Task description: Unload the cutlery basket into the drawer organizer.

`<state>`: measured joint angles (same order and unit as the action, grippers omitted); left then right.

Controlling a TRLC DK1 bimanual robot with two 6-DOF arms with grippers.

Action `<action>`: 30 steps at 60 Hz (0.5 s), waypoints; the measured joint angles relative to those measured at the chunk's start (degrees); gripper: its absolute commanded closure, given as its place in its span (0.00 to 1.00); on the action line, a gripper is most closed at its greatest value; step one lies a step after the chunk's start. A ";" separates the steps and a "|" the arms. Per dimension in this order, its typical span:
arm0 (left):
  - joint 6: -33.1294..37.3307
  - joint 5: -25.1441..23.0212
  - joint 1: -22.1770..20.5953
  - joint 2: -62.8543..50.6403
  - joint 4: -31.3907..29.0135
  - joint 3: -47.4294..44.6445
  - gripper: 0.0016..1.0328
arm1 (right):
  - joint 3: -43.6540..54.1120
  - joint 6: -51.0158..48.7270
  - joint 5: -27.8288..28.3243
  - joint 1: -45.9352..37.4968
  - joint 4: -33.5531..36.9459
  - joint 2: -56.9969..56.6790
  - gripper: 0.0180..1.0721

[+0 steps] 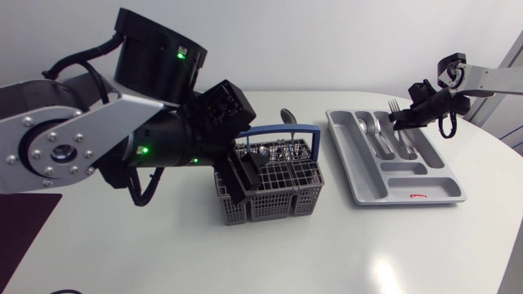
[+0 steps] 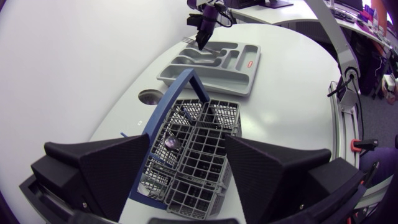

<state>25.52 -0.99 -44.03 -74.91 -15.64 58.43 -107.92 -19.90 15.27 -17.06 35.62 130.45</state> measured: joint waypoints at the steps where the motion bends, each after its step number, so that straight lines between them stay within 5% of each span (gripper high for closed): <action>1: 0.00 0.00 0.00 0.00 0.00 0.00 0.05 | -0.22 0.04 -0.04 0.00 -0.02 0.44 0.89; 30: 0.02 0.00 -0.02 0.28 0.02 0.00 0.05 | -2.73 1.92 -1.66 0.24 -1.27 5.97 0.87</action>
<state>25.54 -0.99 -44.05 -74.63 -15.62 58.43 -110.65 -17.98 13.61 -16.82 34.35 136.42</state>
